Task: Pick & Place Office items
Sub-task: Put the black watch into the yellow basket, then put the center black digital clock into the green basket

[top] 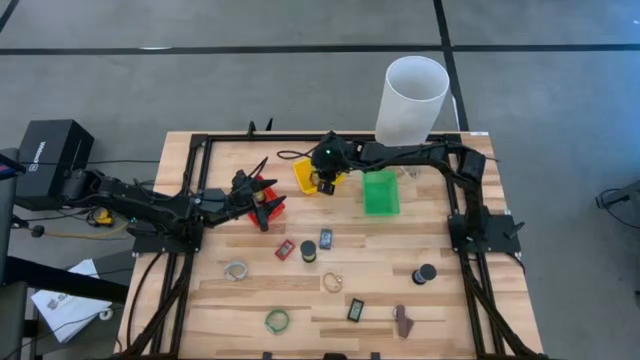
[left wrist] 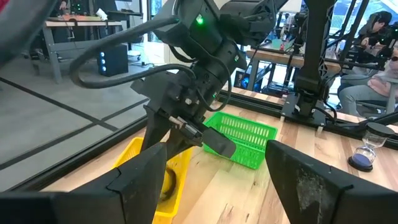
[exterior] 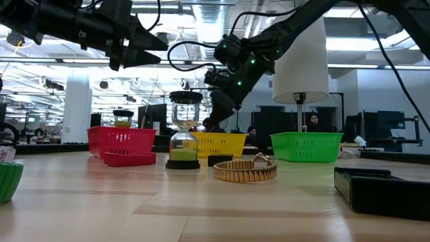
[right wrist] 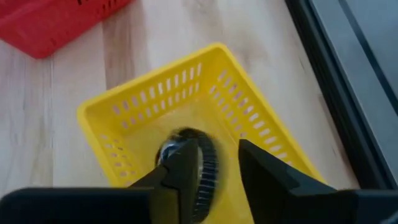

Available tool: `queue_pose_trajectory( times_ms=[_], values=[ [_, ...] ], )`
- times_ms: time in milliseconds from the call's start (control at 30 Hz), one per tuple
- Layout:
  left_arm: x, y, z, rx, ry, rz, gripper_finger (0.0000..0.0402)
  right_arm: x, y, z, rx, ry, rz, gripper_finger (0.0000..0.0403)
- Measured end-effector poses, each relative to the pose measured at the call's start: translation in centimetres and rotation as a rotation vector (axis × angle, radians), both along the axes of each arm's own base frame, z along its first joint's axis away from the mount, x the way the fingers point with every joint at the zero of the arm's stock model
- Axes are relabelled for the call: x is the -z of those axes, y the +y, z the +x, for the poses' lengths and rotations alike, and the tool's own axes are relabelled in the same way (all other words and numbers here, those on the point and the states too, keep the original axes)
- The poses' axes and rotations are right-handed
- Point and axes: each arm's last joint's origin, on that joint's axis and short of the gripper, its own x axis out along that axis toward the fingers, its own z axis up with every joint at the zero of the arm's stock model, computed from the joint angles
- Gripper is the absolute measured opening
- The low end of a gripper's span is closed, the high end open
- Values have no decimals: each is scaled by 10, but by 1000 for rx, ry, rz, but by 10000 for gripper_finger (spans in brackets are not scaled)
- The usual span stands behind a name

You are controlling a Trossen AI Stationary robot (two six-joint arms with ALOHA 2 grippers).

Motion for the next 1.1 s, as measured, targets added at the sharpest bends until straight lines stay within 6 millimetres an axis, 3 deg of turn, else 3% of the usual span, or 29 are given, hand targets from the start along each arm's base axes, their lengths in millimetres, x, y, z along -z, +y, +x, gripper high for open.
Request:
queue_pose_trajectory(
  times_ms=[200,400,533,900,1100],
  values=[
    [0,0,0,0,0,0,269,4,1,-1,29,38,-2,163],
    [0,0,0,0,0,0,269,4,15,4,-11,39,-8,196],
    [0,0,0,0,1,0,269,-4,26,6,-36,46,-6,200],
    [0,0,0,0,2,0,269,-48,60,6,-137,151,5,196],
    [0,0,0,0,3,0,269,-46,83,-7,-322,338,-29,195]
  ],
)
